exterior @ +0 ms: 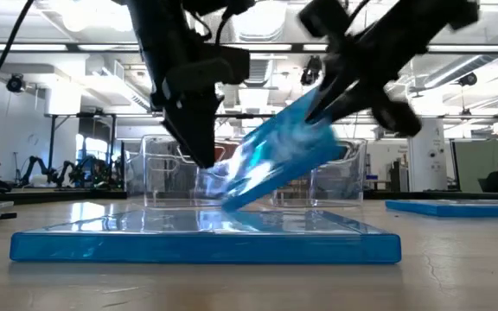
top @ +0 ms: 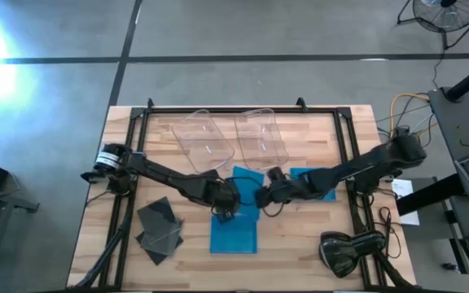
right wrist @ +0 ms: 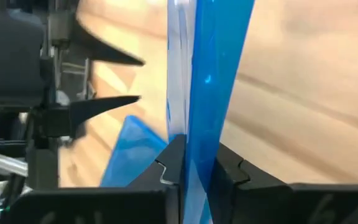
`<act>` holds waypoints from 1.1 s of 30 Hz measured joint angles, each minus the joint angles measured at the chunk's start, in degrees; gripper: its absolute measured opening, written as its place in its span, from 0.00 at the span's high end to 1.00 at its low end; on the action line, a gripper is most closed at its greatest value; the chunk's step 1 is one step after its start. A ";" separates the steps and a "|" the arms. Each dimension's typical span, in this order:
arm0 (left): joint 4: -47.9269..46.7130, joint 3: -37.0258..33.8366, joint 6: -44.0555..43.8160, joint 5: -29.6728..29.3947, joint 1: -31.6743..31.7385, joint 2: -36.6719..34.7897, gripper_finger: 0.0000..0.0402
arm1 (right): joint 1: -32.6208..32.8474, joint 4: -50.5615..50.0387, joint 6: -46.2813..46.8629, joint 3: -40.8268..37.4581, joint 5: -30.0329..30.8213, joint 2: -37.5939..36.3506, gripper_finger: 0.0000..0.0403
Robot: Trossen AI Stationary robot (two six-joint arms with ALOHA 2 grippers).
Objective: Pick & place jewel cases by type
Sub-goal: Put the middle blue CD case into the right transparent bin
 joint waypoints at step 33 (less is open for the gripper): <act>-28.55 -16.31 -42.44 -17.26 12.49 -42.01 0.63 | -48.13 -31.72 -45.63 23.90 -42.76 14.57 0.85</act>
